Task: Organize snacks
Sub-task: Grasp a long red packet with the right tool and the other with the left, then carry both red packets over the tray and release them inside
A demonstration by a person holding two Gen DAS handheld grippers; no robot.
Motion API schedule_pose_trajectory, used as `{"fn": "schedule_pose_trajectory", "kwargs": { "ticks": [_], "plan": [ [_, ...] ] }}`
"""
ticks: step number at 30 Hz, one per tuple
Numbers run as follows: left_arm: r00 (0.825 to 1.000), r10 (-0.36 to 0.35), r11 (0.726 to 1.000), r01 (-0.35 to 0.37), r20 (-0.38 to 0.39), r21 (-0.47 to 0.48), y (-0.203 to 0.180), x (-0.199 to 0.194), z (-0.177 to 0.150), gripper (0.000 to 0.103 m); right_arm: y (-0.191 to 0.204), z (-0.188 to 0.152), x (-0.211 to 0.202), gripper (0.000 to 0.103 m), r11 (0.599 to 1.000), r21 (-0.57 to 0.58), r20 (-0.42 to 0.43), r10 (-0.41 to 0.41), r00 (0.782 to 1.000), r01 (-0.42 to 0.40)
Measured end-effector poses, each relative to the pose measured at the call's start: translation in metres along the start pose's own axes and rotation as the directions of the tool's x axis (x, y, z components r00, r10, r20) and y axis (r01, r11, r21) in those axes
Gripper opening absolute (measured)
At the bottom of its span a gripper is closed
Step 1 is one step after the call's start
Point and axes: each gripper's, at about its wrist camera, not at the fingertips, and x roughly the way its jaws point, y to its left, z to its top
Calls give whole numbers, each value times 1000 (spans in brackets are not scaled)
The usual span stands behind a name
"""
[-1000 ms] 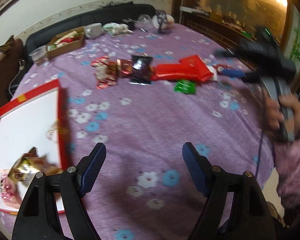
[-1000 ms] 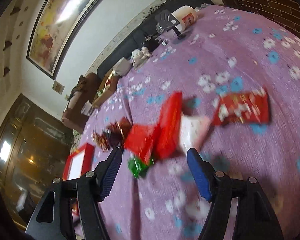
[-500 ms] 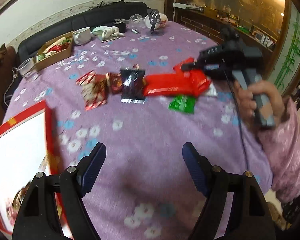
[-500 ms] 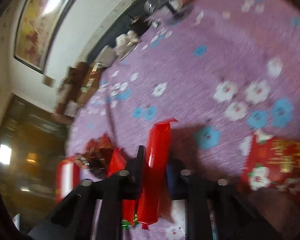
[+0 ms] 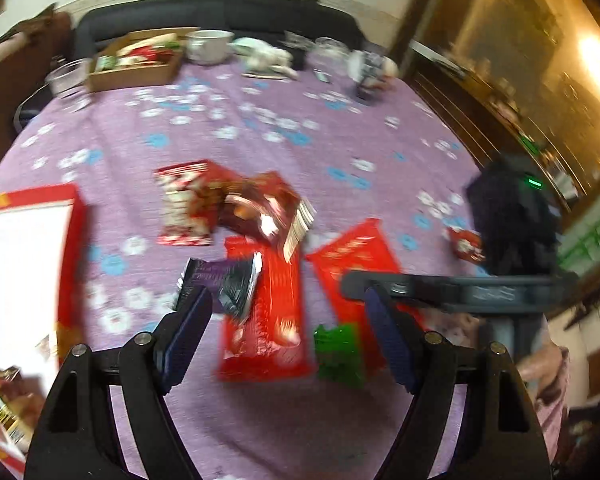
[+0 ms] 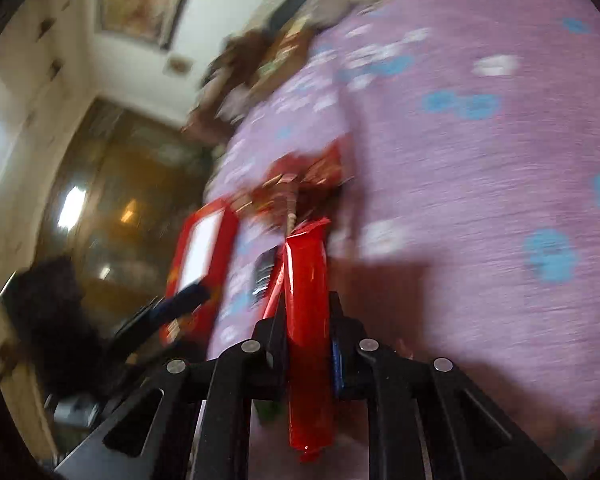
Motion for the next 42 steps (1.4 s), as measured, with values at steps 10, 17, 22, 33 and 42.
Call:
{"fn": "schedule_pose_trajectory", "kwargs": {
  "ticks": [10,17,22,33,42],
  "plan": [
    [981,189,974,-183,-35,131,2,21,-9,79,-17,0,-14,19,990,97,74,-105,992,98],
    [965,244,954,-223,-90,200,2,50,-16,84,-15,7,-4,27,988,93,36,-128,991,125],
    [978,165,974,-142,-127,176,3,56,-21,85,-4,7,4,35,990,47,25,-131,991,130],
    [994,103,964,-92,-30,250,1,51,-23,49,1,3,6,24,986,-4,23,-166,986,166],
    [998,60,975,-58,-2,216,5,37,-34,48,11,1,13,23,984,-52,27,-169,985,170]
  ]
}}
